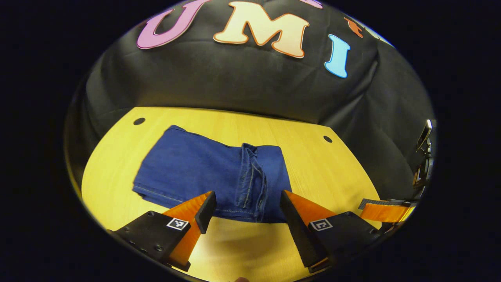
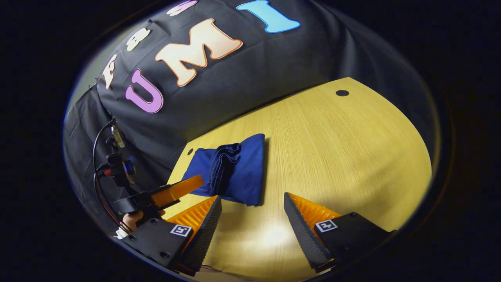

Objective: Grasp the waist and the cuffs of the jeans and fold them to make the two legs overlap; first hold the waist and fold one-third of the jeans toward the cuffs, then hold the cuffs and fold the remaining one-third in the same direction to finish folding.

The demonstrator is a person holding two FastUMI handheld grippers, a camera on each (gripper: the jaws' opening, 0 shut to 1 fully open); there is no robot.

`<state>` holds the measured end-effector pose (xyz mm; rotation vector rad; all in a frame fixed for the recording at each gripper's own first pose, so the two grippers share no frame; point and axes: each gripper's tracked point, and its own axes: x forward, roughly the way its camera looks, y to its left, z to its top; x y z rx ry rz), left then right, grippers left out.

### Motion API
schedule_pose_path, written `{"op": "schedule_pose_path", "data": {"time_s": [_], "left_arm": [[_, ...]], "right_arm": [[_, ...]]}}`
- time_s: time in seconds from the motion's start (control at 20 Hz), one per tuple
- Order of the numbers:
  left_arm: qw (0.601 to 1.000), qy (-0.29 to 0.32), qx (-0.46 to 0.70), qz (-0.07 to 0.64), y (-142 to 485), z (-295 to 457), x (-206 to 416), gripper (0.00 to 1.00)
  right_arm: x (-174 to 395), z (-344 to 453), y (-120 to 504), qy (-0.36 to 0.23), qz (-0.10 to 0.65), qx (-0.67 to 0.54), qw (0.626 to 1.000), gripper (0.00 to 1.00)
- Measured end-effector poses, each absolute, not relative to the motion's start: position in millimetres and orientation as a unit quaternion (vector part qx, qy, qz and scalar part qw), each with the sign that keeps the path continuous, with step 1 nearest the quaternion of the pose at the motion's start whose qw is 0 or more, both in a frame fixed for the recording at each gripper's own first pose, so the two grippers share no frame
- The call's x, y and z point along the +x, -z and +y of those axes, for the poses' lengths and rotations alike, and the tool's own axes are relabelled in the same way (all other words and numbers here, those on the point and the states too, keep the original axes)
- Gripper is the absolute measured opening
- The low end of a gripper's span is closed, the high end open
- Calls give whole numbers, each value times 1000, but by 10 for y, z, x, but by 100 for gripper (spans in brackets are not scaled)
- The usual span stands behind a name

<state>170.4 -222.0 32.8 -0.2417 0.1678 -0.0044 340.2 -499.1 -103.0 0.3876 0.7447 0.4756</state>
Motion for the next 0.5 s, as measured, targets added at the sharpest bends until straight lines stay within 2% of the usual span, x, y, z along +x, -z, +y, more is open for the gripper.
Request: {"op": "schedule_pose_path", "data": {"time_s": [0.4,0.45,0.5], "left_arm": [[980,-61,-178,68,-175,-1753,1144,96],[979,-71,-175,74,-121,-1689,1083,97],[979,-79,-170,74,-93,-1621,1031,97]], "right_arm": [[3177,-4731,912,-253,349,188,883,98],[3151,-4718,907,-254,348,188,882,93],[3148,-4722,908,-253,349,186,883,92]]}}
